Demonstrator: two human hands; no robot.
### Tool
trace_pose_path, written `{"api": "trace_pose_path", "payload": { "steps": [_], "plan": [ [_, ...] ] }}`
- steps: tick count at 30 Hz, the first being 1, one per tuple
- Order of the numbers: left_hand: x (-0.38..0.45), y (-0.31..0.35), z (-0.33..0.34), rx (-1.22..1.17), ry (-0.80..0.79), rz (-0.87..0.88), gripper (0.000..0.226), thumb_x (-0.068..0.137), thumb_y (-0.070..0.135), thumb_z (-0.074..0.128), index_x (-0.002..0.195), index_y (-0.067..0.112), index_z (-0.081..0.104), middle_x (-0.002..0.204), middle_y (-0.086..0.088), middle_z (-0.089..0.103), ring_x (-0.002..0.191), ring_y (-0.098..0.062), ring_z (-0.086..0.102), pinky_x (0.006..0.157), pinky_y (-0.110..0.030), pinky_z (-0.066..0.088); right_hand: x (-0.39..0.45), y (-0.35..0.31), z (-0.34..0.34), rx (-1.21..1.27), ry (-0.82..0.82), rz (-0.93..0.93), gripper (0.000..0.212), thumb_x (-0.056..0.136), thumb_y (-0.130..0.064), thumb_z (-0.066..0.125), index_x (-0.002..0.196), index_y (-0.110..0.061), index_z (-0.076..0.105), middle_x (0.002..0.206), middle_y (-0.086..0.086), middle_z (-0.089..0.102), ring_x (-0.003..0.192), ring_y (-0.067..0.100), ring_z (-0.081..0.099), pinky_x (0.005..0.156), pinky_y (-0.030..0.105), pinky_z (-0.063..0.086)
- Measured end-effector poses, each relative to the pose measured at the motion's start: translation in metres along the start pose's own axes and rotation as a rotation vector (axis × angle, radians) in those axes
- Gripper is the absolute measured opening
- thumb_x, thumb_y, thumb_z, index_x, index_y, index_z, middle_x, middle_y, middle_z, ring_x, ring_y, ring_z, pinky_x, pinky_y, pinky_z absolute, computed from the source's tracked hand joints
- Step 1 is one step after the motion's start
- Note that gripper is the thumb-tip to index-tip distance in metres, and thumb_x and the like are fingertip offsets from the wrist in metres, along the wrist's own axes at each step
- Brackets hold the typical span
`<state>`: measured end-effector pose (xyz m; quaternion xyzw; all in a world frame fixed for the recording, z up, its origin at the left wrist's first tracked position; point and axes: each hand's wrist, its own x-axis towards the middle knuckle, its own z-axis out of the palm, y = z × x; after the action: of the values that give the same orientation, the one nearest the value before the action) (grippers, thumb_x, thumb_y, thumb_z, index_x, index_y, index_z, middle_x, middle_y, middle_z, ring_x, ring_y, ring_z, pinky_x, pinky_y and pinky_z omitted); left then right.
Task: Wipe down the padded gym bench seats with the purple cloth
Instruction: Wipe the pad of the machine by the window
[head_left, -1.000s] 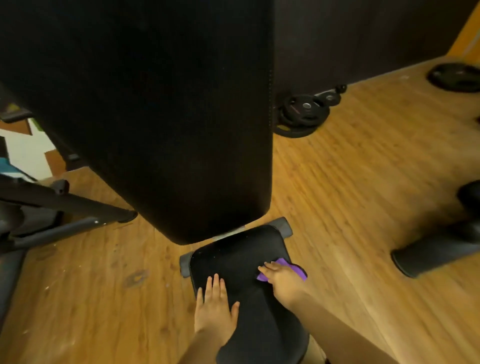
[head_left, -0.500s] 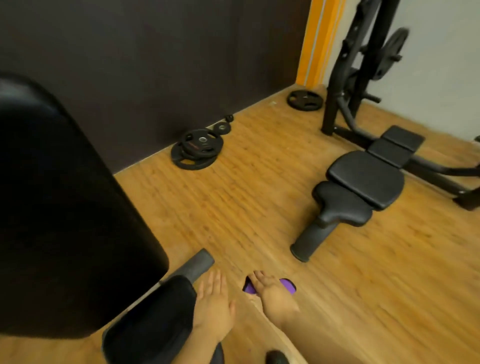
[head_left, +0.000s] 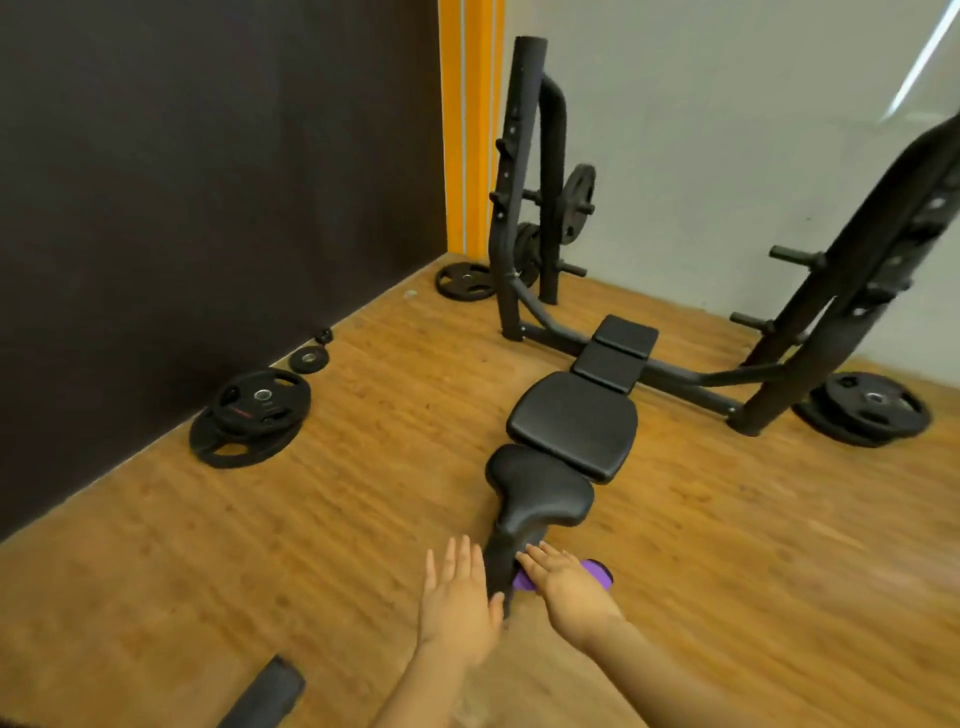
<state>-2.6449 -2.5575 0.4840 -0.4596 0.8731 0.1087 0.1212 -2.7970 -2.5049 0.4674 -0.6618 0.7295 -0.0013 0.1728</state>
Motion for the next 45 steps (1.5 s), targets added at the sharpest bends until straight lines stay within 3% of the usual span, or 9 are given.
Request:
{"api": "trace_pose_path", "payload": {
  "steps": [10,17,25,37,45],
  "plan": [
    [0.068,0.116,-0.084,0.066,0.101,0.261,0.067,0.102,0.045,0.025,0.153,0.008,0.004,0.161,-0.009,0.003,0.148,-0.023,-0.002,0.118,-0.045,-0.004,-0.031,0.116,-0.083,0.035,0.157,0.238,0.063,0.092,0.001,0.033,0.15,-0.017,0.016,0.157,0.004,0.015,0.144,0.019,0.011,0.116,0.029,0.01],
    [0.125,0.196,-0.097,0.139,0.034,0.441,0.066,0.102,0.046,0.025,0.153,0.009,0.006,0.161,-0.009,0.003,0.148,-0.024,-0.001,0.119,-0.045,0.0,-0.031,0.197,-0.101,0.133,0.252,0.416,0.064,0.093,0.004,0.034,0.15,-0.018,0.017,0.157,0.001,0.017,0.144,0.017,0.013,0.115,0.026,0.01],
    [0.246,0.317,-0.105,0.199,0.003,0.603,0.066,0.102,0.045,0.025,0.153,0.008,0.009,0.161,-0.009,0.006,0.148,-0.024,0.002,0.119,-0.046,0.0,-0.031,0.336,-0.136,0.187,0.254,0.642,0.064,0.09,0.006,0.035,0.149,-0.014,0.02,0.155,0.005,0.02,0.143,0.021,0.015,0.115,0.028,0.014],
    [0.279,0.632,-0.092,0.295,-0.048,1.032,0.064,0.102,0.046,0.026,0.153,0.01,0.011,0.161,-0.008,0.008,0.148,-0.023,0.003,0.118,-0.045,-0.001,-0.166,0.571,-0.135,0.209,0.319,0.981,0.06,0.091,0.0,0.037,0.148,-0.016,0.023,0.155,0.005,0.023,0.143,0.021,0.018,0.113,0.028,0.016],
    [0.275,0.87,-0.058,0.337,-0.078,1.076,0.064,0.102,0.044,0.027,0.153,0.008,0.01,0.161,-0.008,0.006,0.148,-0.022,0.003,0.118,-0.044,0.0,-0.304,0.771,-0.141,0.215,0.307,1.036,0.062,0.09,0.002,0.036,0.148,-0.017,0.024,0.155,0.004,0.022,0.143,0.02,0.017,0.114,0.031,0.017]
  ]
}}
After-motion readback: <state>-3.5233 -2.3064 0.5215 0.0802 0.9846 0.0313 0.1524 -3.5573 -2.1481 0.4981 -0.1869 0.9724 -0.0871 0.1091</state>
